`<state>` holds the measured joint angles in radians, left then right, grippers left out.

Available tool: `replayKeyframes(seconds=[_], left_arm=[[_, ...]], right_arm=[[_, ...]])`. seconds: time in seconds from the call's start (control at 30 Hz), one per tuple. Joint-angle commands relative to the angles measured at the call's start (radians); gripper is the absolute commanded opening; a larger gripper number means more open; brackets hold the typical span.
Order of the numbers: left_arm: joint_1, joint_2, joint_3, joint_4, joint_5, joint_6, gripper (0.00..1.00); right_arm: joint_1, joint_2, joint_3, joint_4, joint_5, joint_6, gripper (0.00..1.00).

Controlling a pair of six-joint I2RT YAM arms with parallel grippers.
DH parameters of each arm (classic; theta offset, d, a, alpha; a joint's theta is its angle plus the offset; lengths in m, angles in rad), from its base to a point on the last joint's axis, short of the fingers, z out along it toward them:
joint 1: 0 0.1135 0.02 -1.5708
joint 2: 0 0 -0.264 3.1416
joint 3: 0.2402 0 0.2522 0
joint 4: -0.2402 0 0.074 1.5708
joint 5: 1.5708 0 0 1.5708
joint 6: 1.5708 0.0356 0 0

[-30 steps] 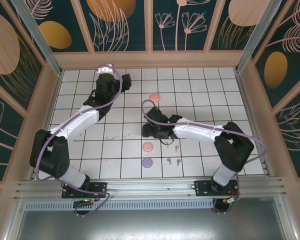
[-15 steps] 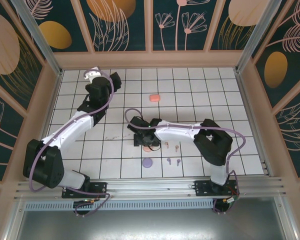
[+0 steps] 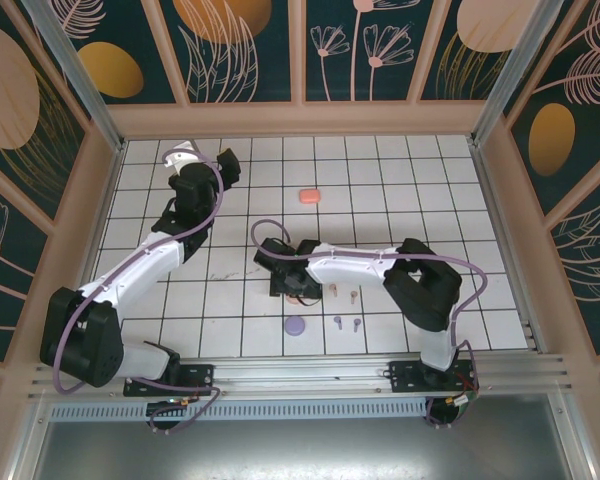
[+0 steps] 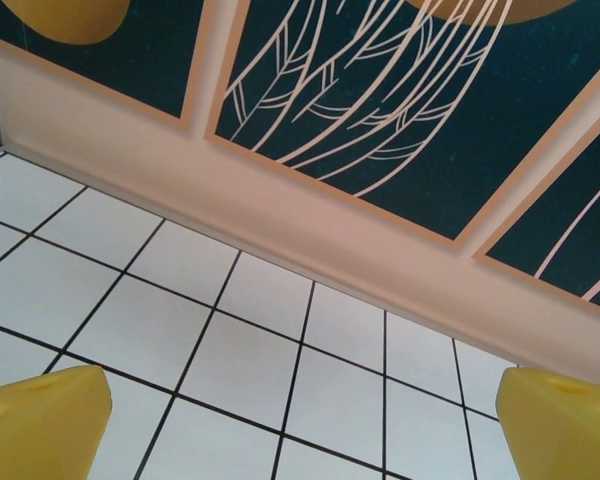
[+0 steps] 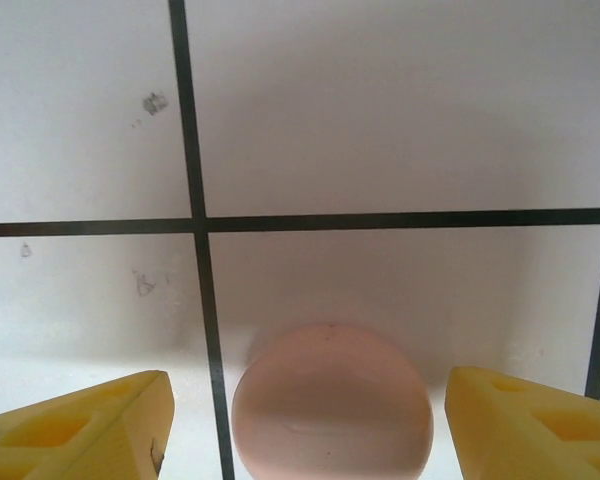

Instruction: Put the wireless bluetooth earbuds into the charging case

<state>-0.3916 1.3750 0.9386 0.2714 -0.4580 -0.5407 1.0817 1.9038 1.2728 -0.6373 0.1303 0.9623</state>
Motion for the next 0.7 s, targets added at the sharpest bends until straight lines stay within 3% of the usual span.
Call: replayKeyframes(seconds=[0.0,0.33,0.67], left_arm=[[0.003,0.000,0.028,-0.030,-0.028,-0.027,0.99],[0.003,0.008,0.062,-0.042,-0.013,-0.059,0.99],[0.003,0.014,0.058,-0.044,0.010,-0.061,0.99]], right_arm=[[0.010,0.020,0.007,-0.041,-0.003,0.042,0.73],[0.008,0.046,0.013,-0.041,0.005,0.058,0.72],[0.006,0.071,0.006,-0.032,0.003,0.061,0.64]])
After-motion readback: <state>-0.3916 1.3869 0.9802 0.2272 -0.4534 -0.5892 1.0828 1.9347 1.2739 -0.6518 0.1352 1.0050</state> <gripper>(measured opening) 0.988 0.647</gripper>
